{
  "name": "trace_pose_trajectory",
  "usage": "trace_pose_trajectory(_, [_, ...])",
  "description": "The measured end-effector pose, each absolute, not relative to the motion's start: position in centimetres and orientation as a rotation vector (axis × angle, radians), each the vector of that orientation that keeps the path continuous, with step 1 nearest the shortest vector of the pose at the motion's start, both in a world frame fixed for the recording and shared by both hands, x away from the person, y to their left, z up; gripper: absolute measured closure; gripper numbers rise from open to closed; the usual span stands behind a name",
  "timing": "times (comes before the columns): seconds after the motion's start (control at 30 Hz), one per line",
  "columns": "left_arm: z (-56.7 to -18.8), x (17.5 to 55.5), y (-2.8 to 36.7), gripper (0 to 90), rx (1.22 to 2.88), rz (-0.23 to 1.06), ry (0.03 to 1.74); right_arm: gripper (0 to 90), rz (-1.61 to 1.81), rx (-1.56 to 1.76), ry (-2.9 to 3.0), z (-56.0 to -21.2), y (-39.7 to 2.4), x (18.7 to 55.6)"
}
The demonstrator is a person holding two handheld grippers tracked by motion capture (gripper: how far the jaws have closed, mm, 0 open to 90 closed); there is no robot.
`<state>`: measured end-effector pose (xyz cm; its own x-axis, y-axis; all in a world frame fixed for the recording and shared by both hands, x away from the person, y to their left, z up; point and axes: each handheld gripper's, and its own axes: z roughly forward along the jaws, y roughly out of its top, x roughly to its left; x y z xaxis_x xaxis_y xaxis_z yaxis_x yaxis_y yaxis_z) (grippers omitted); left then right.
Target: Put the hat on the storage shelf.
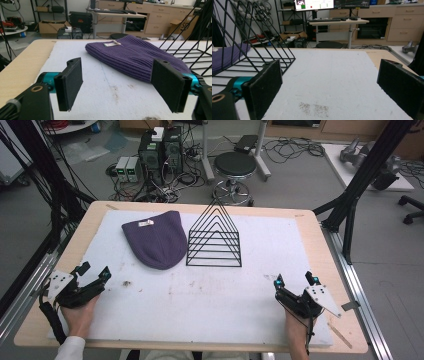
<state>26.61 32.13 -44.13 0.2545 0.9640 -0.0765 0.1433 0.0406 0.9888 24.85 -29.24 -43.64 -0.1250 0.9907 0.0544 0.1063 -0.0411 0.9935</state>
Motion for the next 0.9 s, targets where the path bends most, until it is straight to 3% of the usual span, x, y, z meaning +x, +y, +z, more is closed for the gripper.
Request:
trace_pose_trajectory(0.5, [-43.9,26.8,31.7,26.6,1.394,0.895,1.125,5.2,1.289,1.271,1.357,-43.8,-29.5,24.7])
trace_pose_trajectory(0.9, [-41.6,27.2,31.1,28.0,1.528,0.919,1.039,5.2,1.291,1.291,1.365,-43.8,-29.7,24.7])
